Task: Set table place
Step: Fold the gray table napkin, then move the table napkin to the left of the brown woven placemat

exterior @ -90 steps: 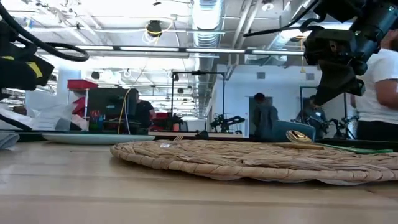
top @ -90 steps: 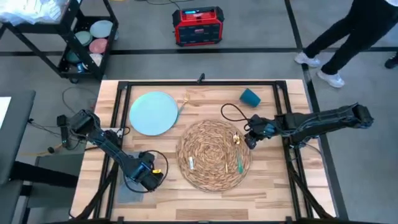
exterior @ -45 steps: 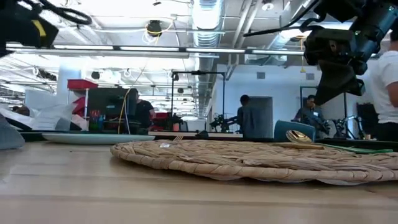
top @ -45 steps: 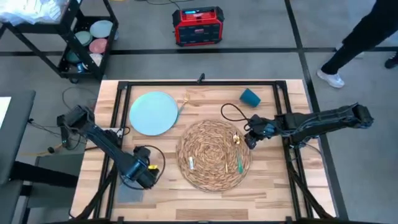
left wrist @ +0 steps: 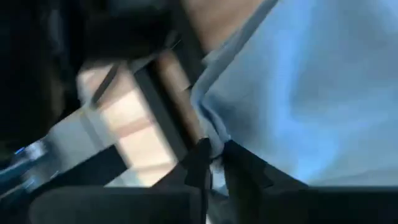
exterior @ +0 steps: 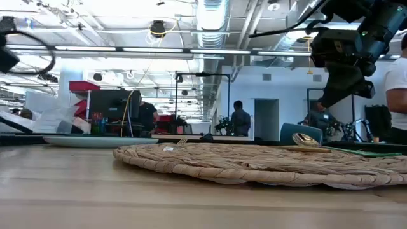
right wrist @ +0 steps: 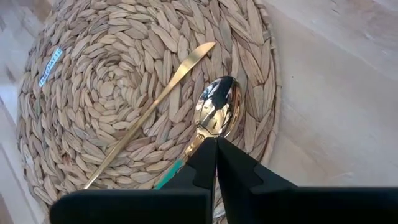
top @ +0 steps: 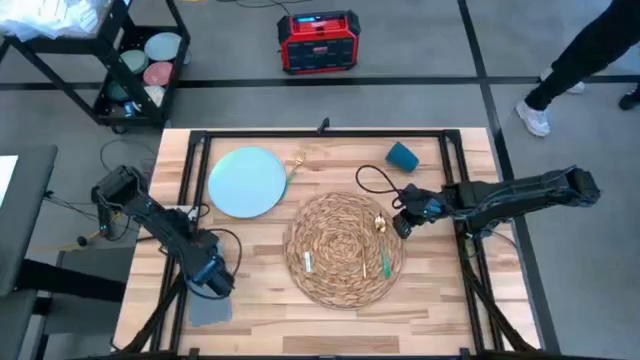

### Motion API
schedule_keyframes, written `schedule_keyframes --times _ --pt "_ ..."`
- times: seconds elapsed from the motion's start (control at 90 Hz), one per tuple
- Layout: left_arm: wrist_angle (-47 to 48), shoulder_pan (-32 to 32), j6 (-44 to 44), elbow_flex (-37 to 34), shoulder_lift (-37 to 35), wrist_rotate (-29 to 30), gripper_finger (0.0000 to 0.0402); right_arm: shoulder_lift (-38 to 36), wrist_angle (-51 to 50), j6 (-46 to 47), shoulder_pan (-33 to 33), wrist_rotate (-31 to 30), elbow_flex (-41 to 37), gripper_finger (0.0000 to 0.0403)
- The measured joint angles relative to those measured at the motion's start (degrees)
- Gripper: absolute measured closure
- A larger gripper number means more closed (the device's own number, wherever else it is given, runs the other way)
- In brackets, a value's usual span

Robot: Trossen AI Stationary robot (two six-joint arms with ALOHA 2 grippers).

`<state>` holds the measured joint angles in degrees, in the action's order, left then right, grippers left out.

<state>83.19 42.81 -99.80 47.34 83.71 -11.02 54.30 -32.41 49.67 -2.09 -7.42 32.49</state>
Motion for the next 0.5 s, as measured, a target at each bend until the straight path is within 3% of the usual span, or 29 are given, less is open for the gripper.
schedule_keyframes --times 0.178,0.311,0.411,0.5 --pt "4.43 -0.02 -4.54 3.01 -6.01 8.23 0.0274 0.01 -0.07 0.0 0.0 0.02 0.0 0.0403" --pt "1.67 -0.02 -12.05 4.43 -11.54 14.33 0.0228 0.0 -0.13 -0.03 0.0 0.08 0.0 0.0403" --pt "-5.54 0.77 -16.07 3.86 -12.71 14.35 0.0221 0.01 -0.38 -0.12 -0.17 0.26 0.0 0.0403" --pt "-8.85 2.19 -16.82 3.55 -10.53 14.1 0.0245 0.01 -0.38 -0.5 -0.11 0.29 0.0 0.0403"
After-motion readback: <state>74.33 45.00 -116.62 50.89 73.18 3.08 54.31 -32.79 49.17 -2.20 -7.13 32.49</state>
